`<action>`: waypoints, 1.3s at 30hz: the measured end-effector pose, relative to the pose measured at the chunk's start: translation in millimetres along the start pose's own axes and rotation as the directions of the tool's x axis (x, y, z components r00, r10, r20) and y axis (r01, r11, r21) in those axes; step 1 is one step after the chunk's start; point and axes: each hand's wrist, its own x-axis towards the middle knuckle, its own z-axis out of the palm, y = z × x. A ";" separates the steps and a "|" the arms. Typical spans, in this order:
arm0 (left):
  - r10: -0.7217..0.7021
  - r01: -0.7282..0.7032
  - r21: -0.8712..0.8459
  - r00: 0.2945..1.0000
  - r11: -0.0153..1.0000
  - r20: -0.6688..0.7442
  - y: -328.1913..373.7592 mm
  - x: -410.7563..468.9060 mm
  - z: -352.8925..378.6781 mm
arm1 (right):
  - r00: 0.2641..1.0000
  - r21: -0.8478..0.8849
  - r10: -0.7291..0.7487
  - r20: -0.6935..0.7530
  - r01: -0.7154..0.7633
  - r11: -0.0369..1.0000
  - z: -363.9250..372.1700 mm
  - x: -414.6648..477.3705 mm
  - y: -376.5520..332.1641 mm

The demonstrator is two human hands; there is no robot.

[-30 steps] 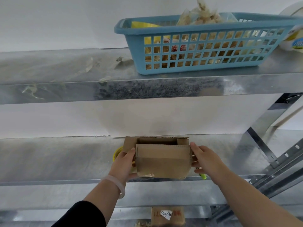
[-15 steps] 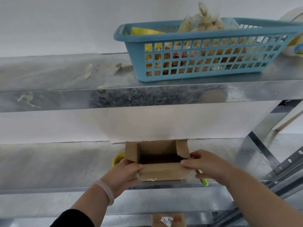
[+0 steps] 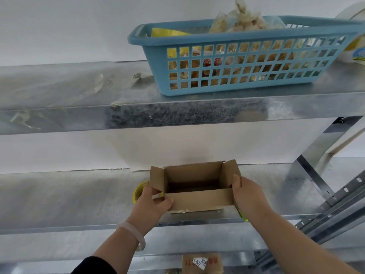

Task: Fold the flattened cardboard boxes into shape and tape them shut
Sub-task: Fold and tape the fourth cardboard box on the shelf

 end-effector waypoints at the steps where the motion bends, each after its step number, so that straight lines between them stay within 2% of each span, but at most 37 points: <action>1: 0.010 -0.010 0.005 1.000 1.000 -0.009 1.5 -2.2 1.6 | 1.000 0.047 0.019 -0.009 -0.019 0.999 0.4 0.7 4.6; 5: 0.031 -0.030 0.007 0.998 1.000 -0.064 4.7 -4.1 4.0 | 0.996 0.287 0.091 0.014 -0.091 0.954 1.5 5.5 14.4; 9: 0.015 -0.015 0.000 0.986 1.000 -0.167 8.3 2.9 -5.3 | 0.994 0.415 0.047 -0.097 -0.002 0.910 -7.6 3.0 11.5; 13: 0.009 0.007 0.062 0.968 0.998 -0.252 20.9 5.6 -10.7 | 0.989 0.404 0.028 -0.143 0.033 0.914 -13.4 -1.0 8.1; 19: 0.162 -0.076 0.249 0.924 0.965 -0.346 36.6 -9.1 -15.8 | 0.967 0.377 -0.062 -0.246 0.154 0.913 -24.4 -16.7 0.3; 29: 0.179 -0.061 0.234 0.831 0.970 -0.527 26.9 -44.2 -85.2 | 0.945 0.358 -0.241 -0.220 0.308 0.882 -1.7 -44.2 -63.3; 35: 0.130 -0.050 0.149 0.791 0.988 -0.597 -2.7 -73.9 -156.8 | 0.919 0.318 -0.352 -0.177 0.392 0.863 44.4 -70.0 -128.6; 39: 0.072 0.017 0.128 0.753 0.992 -0.654 -39.1 -102.1 -225.5 | 0.913 0.338 -0.382 -0.142 0.407 0.848 94.9 -95.3 -184.7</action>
